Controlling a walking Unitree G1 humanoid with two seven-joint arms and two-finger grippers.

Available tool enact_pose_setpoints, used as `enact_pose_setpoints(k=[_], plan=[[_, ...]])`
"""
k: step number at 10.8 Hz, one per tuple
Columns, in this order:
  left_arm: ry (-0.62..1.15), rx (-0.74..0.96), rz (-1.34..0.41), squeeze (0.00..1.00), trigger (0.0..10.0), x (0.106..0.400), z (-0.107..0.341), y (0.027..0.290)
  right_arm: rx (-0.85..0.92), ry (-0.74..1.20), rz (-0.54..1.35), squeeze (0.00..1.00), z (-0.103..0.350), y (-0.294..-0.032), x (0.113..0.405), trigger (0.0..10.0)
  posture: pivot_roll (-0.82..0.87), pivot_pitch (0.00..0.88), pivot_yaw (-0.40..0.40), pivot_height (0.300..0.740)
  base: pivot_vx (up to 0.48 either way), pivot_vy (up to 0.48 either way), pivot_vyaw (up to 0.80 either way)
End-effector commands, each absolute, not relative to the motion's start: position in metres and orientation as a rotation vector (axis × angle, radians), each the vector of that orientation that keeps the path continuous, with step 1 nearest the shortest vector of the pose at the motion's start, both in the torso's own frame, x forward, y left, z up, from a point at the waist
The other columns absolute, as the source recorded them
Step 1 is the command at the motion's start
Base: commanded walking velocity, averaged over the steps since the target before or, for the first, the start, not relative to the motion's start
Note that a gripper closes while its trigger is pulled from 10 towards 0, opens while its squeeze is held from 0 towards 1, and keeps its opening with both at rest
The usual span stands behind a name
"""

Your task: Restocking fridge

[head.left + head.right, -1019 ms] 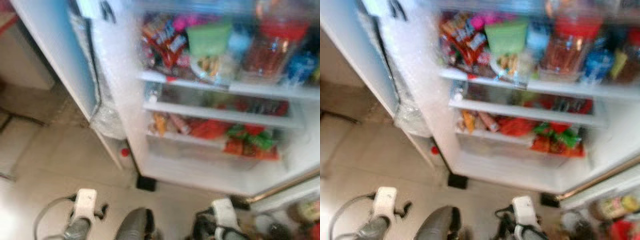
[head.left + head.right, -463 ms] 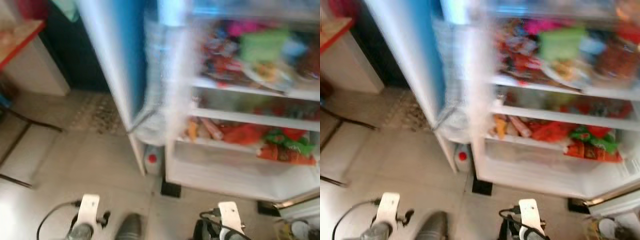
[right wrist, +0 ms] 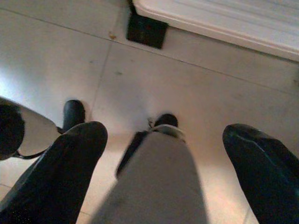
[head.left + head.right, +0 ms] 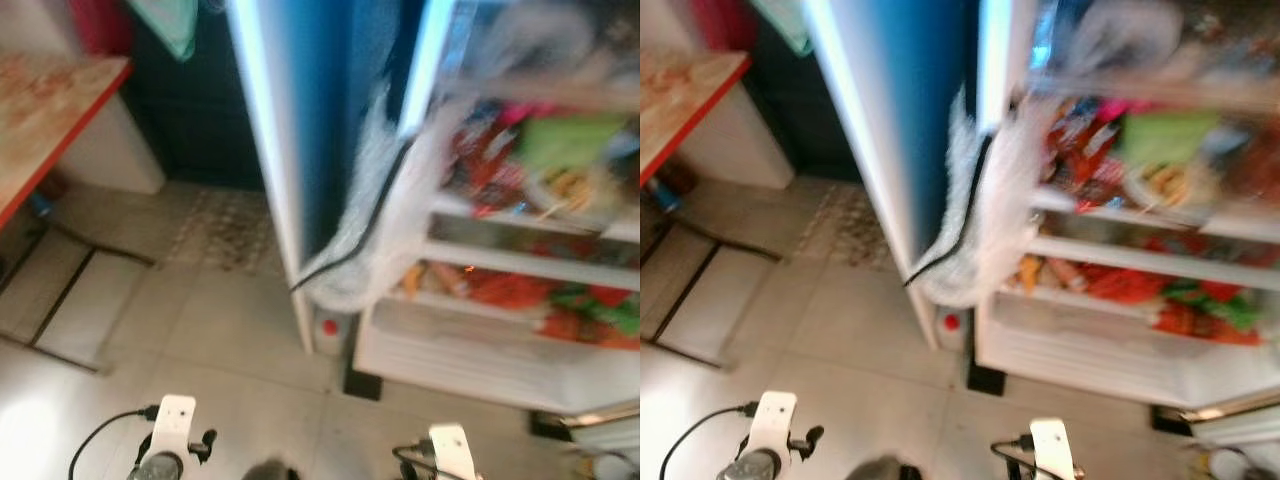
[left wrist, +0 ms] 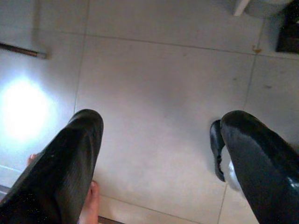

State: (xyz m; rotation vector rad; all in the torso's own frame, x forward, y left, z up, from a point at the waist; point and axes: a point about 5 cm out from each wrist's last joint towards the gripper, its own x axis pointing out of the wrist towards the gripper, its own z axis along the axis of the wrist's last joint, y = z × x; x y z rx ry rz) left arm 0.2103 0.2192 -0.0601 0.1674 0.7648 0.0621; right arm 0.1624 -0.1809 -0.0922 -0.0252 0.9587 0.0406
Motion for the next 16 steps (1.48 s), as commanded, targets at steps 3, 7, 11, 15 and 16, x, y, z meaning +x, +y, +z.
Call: enact_pose_setpoints(k=[3, 7, 11, 15, 16], plan=[[0.847, 0.172, 0.066, 0.00, 10.0, 0.193, -0.071, 0.219, -0.021, 1.011, 0.027, 0.00, -0.098, -0.181, 0.151, 10.0, 0.11, 0.200, 0.052, 0.740, 0.000, 0.000, 0.00], [0.861, 0.165, 0.066, 0.00, 10.0, 0.189, -0.074, 0.216, -0.056, 1.011, 0.026, 0.00, -0.097, -0.183, 0.152, 10.0, 0.11, 0.199, 0.049, 0.740, 0.000, 0.347, 0.00], [0.864, 0.169, 0.069, 0.00, 10.0, 0.188, -0.074, 0.218, -0.055, 1.021, 0.010, 0.00, -0.098, -0.182, 0.150, 10.0, 0.10, 0.190, 0.055, 0.740, 0.000, 0.346, 0.00], [0.875, 0.172, 0.057, 0.00, 10.0, 0.185, -0.076, 0.215, -0.069, 1.048, 0.023, 0.00, -0.100, -0.182, 0.147, 10.0, 0.10, 0.173, 0.055, 0.740, 0.000, 0.000, -0.57], [0.880, 0.169, 0.054, 0.00, 10.0, 0.183, -0.077, 0.214, -0.070, 1.048, 0.024, 0.00, -0.100, -0.182, 0.147, 10.0, 0.10, 0.168, 0.056, 0.740, 0.000, 0.000, -0.75]])
